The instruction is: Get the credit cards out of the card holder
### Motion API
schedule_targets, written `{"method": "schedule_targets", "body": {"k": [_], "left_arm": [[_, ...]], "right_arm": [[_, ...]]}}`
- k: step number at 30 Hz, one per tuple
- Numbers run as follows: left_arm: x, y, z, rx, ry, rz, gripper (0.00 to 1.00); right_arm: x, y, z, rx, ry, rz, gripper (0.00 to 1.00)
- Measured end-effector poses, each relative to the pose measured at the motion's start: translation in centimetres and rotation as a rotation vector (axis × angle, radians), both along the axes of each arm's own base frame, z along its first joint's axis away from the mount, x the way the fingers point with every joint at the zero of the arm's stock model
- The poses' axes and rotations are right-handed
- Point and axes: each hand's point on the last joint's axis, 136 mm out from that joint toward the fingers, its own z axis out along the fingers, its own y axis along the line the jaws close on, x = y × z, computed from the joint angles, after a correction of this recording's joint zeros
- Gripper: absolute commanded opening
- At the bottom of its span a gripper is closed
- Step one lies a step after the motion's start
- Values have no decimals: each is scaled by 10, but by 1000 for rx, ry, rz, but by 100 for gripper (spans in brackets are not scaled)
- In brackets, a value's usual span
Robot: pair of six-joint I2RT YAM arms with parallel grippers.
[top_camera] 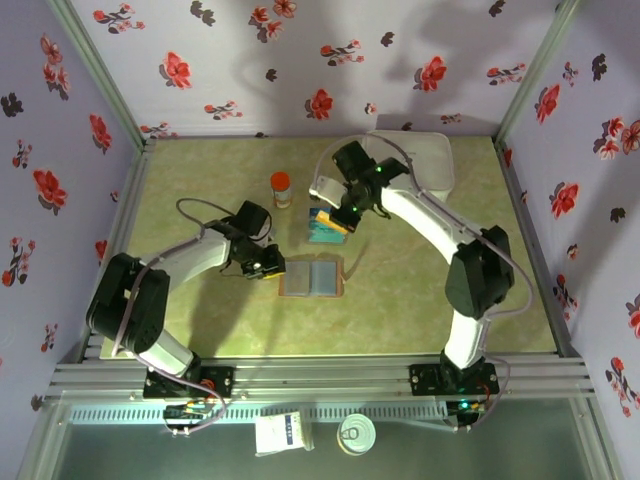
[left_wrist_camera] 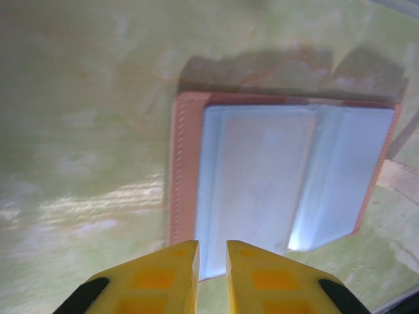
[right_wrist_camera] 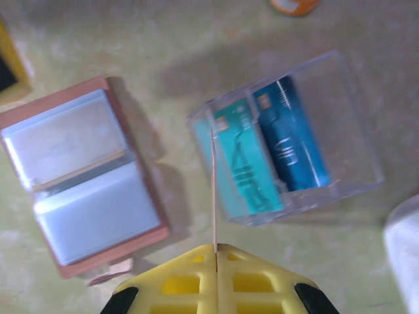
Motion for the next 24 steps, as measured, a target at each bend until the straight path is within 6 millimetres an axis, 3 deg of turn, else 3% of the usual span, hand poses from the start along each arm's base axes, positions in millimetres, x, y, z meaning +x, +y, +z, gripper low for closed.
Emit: {"method": "schedule_targets", "body": {"k": [8, 14, 24], "left_arm": [[-11, 19, 2, 21, -1, 28, 19], [-19, 25, 0, 26, 2, 35, 19], [-20, 28, -3, 33, 7, 38, 19]], "right_arm": [[61, 8, 4, 14, -36, 64, 0], [92, 15, 2, 36, -53, 94, 0], [108, 10, -31, 40, -6, 116, 2]]}}
